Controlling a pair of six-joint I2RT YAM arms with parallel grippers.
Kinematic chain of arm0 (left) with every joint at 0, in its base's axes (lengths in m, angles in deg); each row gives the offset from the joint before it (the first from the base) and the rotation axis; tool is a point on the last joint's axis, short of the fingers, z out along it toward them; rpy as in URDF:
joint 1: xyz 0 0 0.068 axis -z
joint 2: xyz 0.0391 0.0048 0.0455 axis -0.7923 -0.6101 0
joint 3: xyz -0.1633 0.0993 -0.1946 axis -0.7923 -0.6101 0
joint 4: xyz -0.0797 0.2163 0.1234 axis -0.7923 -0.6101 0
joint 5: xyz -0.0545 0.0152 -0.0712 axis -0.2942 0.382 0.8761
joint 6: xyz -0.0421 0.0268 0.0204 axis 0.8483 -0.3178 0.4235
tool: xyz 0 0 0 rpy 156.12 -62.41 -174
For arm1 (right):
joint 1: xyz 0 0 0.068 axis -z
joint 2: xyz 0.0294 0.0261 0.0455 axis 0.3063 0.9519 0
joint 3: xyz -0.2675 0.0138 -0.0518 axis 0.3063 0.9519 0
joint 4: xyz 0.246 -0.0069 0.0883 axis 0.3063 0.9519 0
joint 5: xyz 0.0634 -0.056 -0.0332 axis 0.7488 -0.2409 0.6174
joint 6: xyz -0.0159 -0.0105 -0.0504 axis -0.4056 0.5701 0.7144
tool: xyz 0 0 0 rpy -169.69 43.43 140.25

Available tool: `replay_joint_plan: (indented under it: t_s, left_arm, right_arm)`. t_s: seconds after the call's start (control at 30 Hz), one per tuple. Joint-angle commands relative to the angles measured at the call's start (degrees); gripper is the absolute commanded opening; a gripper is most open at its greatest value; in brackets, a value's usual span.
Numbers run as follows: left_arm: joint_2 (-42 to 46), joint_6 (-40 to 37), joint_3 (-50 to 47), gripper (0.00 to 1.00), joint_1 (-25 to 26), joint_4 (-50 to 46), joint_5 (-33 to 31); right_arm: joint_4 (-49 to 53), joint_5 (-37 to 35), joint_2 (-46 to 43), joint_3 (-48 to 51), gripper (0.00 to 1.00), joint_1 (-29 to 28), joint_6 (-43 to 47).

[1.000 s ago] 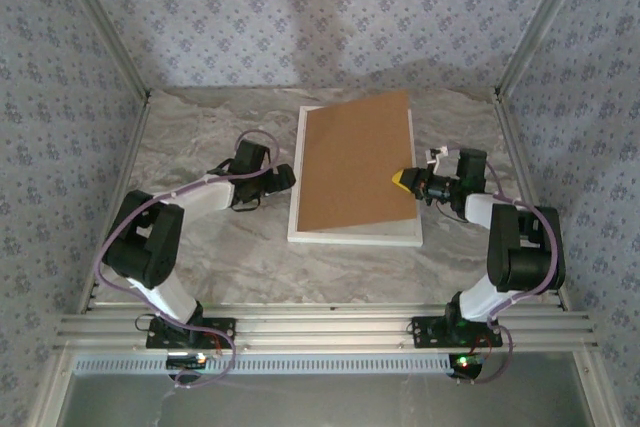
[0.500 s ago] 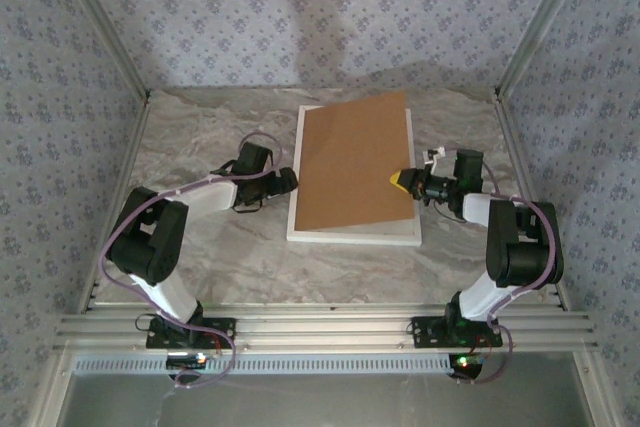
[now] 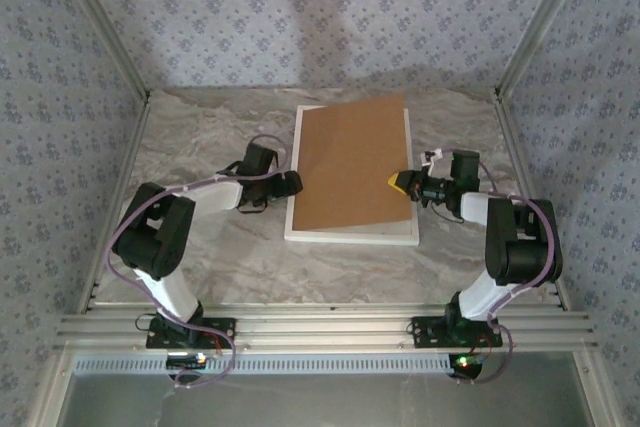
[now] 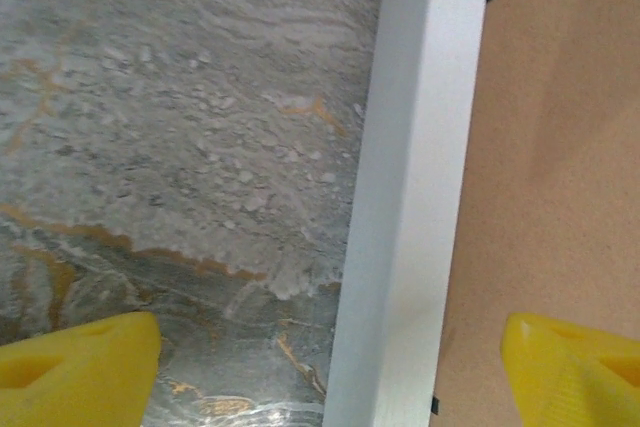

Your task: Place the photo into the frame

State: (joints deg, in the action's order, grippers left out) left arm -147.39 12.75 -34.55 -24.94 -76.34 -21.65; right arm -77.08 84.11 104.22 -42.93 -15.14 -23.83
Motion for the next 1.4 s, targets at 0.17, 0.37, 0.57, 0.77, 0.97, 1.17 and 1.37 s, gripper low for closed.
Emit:
replay_joint_plan:
  t_s: [0.17, 0.37, 0.57, 0.77, 0.97, 1.17, 1.37]
  left_arm:
    - [-2.47, -2.53, 3.68, 0.91, 1.30, -2.10, 1.26]
    - [-2.91, -3.03, 3.99, 0.93, 1.32, -3.01, 1.36]
    - [-3.20, -2.88, 4.00, 0.93, 1.34, -3.20, 1.57]
    - [-3.45, -2.87, 4.08, 0.93, 1.35, -3.20, 1.62]
    - [-3.64, -2.74, 3.89, 0.93, 1.35, -3.11, 1.69]
    - [-3.39, -2.68, 3.52, 0.93, 1.35, -2.94, 1.66]
    - [-3.15, -2.53, 3.64, 0.93, 1.33, -2.81, 1.26]
  right_arm:
    - [11.02, -7.12, 0.00, -3.50, 0.12, 0.06, 8.19]
    - [18.37, -10.44, 0.00, -6.27, 0.25, 0.21, 13.05]
    - [22.06, -13.25, -0.16, -7.81, 0.39, 0.19, 15.29]
    - [26.42, -17.06, -0.66, -9.77, 0.50, -0.06, 18.16]
    - [30.35, -21.48, -0.79, -11.79, 0.53, -1.41, 20.55]
    - [35.65, -29.57, 0.01, -14.94, 0.56, -4.46, 23.44]
    - [39.20, -35.68, 0.17, -17.89, 0.58, -6.58, 24.88]
